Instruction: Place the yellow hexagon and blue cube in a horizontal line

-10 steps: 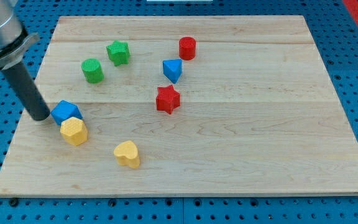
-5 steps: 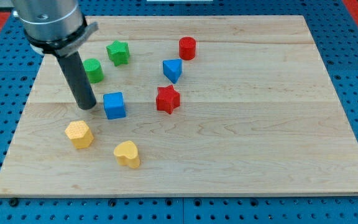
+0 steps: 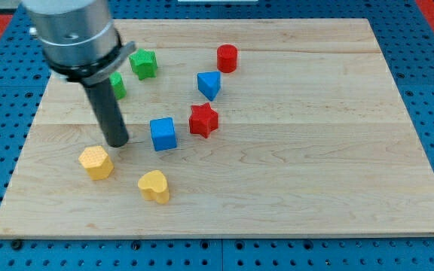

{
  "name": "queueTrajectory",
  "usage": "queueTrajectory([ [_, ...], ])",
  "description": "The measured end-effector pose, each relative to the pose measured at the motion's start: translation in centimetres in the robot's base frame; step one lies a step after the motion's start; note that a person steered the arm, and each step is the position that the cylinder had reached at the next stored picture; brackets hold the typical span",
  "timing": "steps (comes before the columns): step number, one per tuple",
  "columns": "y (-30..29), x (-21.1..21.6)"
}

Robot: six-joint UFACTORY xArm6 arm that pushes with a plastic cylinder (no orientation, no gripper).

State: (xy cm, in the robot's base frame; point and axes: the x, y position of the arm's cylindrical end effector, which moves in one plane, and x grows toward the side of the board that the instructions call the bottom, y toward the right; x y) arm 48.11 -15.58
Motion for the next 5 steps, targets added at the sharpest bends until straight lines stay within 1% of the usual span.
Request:
queueTrajectory([
  [1,0.8,-1.5],
  [2,6.7,-6.0],
  [3,7.7,-2.1],
  [4,3.0,-3.2],
  [5,1.2,-0.2],
])
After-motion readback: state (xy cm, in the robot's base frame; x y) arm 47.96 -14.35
